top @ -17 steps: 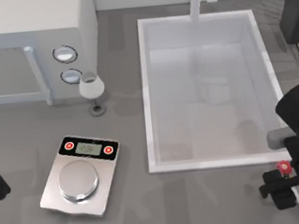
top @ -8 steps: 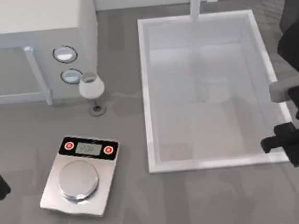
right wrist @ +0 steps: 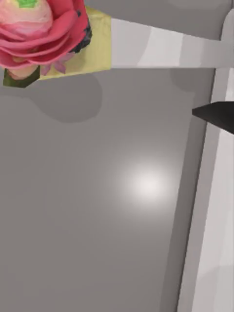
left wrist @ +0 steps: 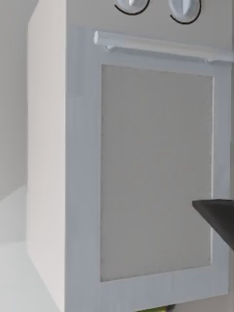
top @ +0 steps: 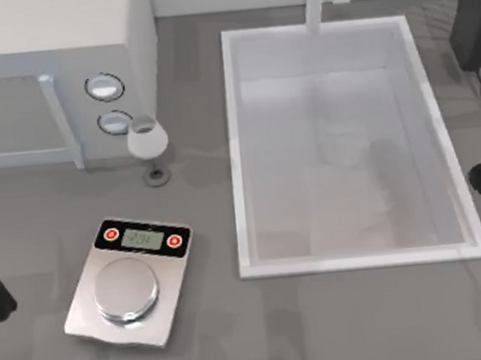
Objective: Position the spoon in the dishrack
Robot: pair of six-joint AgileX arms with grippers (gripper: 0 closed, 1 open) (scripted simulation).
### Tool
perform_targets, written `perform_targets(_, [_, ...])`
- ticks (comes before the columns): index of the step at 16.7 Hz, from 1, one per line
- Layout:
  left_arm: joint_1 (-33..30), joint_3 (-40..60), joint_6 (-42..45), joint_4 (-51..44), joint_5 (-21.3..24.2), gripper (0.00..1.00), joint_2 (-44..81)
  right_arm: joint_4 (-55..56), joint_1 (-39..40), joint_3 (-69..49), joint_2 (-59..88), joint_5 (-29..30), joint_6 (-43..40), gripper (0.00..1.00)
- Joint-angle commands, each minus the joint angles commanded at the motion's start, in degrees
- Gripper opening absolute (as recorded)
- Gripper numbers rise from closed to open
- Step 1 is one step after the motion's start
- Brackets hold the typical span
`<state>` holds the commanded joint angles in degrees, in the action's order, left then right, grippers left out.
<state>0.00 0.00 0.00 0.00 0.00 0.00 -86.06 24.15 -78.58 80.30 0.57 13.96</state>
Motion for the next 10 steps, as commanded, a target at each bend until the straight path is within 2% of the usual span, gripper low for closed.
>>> perform_targets(6, [0.0, 0.0, 0.0, 0.0, 0.0, 1.0, 0.0, 0.76, -0.31, 0.1, -0.1, -0.41, -0.08, 0.0])
perform_targets(10, [0.0, 0.0, 0.0, 0.0, 0.0, 1.0, 0.0, 8.49, -6.66, 0.74, -2.63, -4.55, -1.72, 0.0])
